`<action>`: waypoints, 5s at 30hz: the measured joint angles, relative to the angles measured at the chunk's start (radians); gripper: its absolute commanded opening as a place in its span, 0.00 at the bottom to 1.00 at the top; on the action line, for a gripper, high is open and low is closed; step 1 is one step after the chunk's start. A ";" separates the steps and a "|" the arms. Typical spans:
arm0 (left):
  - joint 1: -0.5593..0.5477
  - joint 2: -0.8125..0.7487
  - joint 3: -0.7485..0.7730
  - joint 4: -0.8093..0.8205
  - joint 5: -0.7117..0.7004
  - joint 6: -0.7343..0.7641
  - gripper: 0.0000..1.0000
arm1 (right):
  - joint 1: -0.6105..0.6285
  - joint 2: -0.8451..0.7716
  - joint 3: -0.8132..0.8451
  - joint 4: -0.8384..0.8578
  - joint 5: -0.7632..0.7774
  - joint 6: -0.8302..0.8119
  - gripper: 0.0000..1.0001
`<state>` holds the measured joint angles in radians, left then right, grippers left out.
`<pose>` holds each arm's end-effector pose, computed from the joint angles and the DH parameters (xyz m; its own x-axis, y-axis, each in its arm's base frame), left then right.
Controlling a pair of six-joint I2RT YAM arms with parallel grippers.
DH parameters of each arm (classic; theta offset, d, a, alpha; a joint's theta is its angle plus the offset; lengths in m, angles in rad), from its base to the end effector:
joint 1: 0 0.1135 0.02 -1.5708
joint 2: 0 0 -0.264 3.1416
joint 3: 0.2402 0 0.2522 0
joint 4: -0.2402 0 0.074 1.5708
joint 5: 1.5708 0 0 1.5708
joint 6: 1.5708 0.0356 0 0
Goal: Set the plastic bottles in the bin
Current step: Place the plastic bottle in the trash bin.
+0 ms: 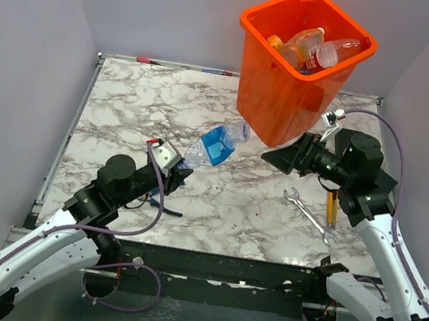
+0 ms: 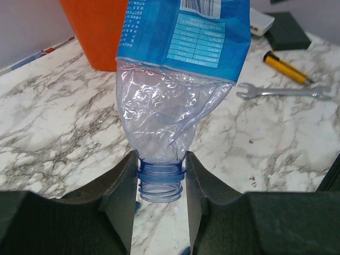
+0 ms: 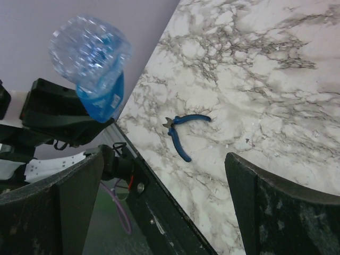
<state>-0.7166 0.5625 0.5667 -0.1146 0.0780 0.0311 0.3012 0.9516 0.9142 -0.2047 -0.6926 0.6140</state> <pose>0.1114 -0.1008 0.3033 -0.0608 0.0941 -0.9937 0.7155 0.6983 0.0223 0.1960 0.0847 0.3550 -0.6598 0.2594 -0.7053 -0.5386 0.4914 0.6845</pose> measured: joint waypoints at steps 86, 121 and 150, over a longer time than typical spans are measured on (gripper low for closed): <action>-0.235 0.368 0.164 0.593 0.217 -0.525 0.99 | 0.371 -0.230 -0.285 0.665 0.442 0.103 0.00; -0.230 0.492 0.178 0.644 0.294 -0.608 0.24 | 0.379 -0.166 0.030 0.359 0.468 0.003 0.82; -0.230 0.382 0.177 0.410 0.219 -0.421 0.99 | 0.383 0.198 0.585 -0.239 0.526 -0.163 0.00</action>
<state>-0.9466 0.9447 0.7441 0.2958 0.2974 -0.3897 0.6846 1.1492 1.4994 -0.4438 -0.1661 0.4507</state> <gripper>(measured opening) 0.815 0.372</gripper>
